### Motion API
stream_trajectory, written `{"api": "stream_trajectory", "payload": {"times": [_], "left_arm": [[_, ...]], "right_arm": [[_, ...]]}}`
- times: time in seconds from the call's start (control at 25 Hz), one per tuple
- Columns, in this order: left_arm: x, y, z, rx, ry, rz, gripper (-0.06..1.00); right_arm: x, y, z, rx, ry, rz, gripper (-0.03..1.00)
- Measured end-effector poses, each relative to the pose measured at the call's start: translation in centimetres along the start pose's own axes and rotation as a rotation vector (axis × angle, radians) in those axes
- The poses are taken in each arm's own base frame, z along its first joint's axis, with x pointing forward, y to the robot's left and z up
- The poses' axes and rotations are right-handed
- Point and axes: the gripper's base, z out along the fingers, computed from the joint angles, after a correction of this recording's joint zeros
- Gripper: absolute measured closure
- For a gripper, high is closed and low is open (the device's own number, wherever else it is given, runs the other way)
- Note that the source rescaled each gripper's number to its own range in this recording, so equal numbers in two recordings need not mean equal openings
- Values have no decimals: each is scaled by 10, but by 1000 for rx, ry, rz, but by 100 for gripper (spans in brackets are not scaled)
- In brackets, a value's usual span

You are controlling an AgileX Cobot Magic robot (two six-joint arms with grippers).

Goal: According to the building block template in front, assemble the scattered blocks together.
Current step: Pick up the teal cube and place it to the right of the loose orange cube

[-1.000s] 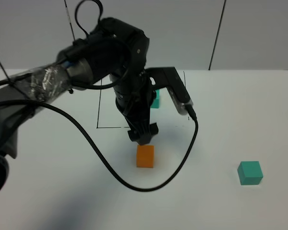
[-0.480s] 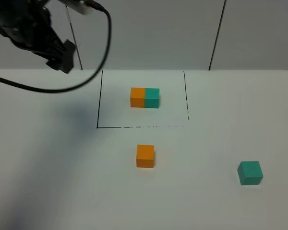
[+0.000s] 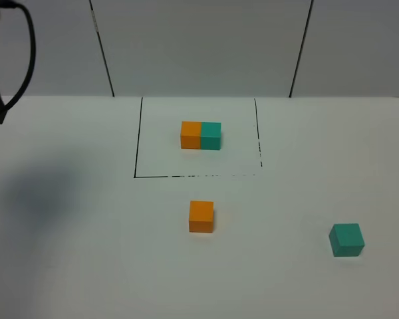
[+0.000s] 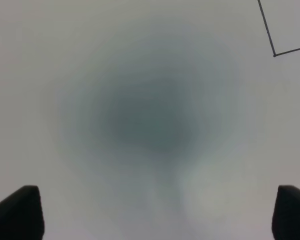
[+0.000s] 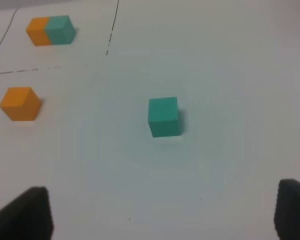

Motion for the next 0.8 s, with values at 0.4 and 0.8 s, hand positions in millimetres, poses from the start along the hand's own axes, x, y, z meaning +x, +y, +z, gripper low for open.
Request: {"api": "stream_trajectory", "payload": {"times": [0.4, 0.8], "left_arm": [[109, -19, -52, -188, -132, -69, 3], [209, -44, -85, -237, -301, -217, 3]], "right_arm": [[0, 0, 0, 0, 0, 0, 20], [0, 0, 0, 0, 0, 0, 20]]}}
